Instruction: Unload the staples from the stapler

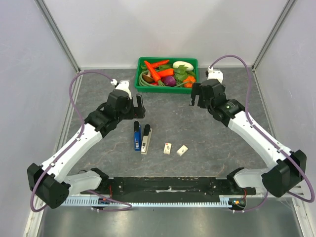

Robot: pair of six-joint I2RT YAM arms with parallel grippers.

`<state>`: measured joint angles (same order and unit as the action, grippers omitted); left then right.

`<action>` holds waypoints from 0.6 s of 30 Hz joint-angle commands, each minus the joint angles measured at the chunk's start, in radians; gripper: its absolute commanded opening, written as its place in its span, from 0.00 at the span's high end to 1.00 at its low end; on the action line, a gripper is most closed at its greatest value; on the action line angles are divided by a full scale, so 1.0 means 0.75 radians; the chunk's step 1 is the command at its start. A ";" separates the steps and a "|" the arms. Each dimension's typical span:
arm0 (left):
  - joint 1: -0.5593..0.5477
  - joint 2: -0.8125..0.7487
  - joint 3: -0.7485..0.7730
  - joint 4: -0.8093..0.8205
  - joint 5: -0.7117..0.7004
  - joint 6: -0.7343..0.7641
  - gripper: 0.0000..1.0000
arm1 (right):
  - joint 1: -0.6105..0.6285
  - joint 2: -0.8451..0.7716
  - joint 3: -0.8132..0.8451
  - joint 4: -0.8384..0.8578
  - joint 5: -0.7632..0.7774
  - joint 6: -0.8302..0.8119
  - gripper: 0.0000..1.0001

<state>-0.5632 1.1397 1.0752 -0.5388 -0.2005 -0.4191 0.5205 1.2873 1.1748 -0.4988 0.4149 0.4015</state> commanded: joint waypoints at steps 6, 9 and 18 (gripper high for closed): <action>-0.004 0.168 -0.098 -0.096 -0.256 -0.222 0.04 | 0.005 0.020 0.052 -0.035 -0.142 -0.061 0.02; -0.002 0.249 -0.104 -0.087 -0.242 -0.239 0.06 | 0.007 0.006 0.015 -0.024 -0.181 -0.087 0.02; -0.002 0.360 -0.145 -0.055 -0.258 -0.253 0.11 | 0.038 0.020 -0.002 -0.039 -0.267 -0.102 0.02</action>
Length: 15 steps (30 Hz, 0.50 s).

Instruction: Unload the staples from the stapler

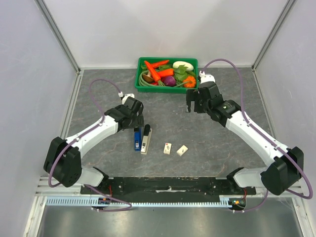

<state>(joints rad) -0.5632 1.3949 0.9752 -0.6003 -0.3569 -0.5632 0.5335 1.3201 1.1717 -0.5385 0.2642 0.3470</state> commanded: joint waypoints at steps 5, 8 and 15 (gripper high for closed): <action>-0.002 0.065 -0.032 0.048 -0.038 -0.059 0.16 | 0.041 -0.026 -0.002 0.016 -0.082 -0.031 0.02; -0.002 0.099 -0.040 0.076 -0.033 -0.051 0.16 | 0.050 -0.032 -0.008 0.025 -0.101 -0.033 0.02; -0.002 0.194 -0.022 0.158 -0.011 0.000 0.26 | 0.072 -0.042 -0.030 0.025 -0.115 -0.031 0.02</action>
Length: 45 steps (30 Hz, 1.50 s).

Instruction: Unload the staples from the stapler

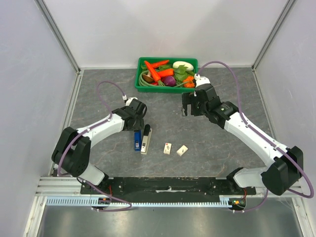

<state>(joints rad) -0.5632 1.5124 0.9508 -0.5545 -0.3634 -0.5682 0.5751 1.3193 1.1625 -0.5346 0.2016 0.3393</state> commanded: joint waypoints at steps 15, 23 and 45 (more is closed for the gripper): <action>-0.012 0.117 0.039 0.203 0.024 0.160 0.69 | 0.043 -0.059 -0.043 0.020 -0.052 -0.027 0.02; -0.026 0.060 0.039 0.189 0.010 0.197 0.98 | 0.051 -0.076 -0.028 0.003 -0.058 -0.025 0.02; -0.053 -0.534 0.260 -0.134 0.756 0.696 0.98 | 0.076 -0.258 0.006 0.054 -0.585 -0.174 0.02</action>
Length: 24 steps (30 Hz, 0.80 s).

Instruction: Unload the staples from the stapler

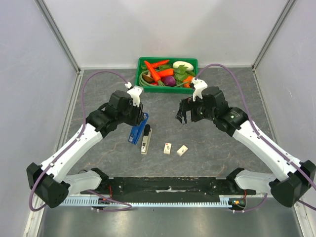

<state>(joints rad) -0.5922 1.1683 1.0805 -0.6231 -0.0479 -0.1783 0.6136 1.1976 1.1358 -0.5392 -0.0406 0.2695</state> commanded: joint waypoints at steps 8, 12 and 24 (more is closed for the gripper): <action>-0.018 -0.138 0.069 -0.053 0.953 0.305 0.98 | 0.114 -0.124 0.101 -0.007 -0.655 -0.263 0.02; -0.024 -0.177 0.050 -0.036 1.174 0.340 0.98 | 0.202 -0.153 0.103 -0.048 -0.758 -0.347 0.02; -0.053 -0.220 -0.011 0.029 1.463 0.367 0.98 | 0.386 -0.104 0.132 -0.056 -0.789 -0.425 0.02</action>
<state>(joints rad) -0.6254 1.0214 1.0725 -0.6724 0.9310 0.0692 0.8799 1.0992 1.1946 -0.5922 -0.6140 -0.0311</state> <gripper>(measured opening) 0.385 0.982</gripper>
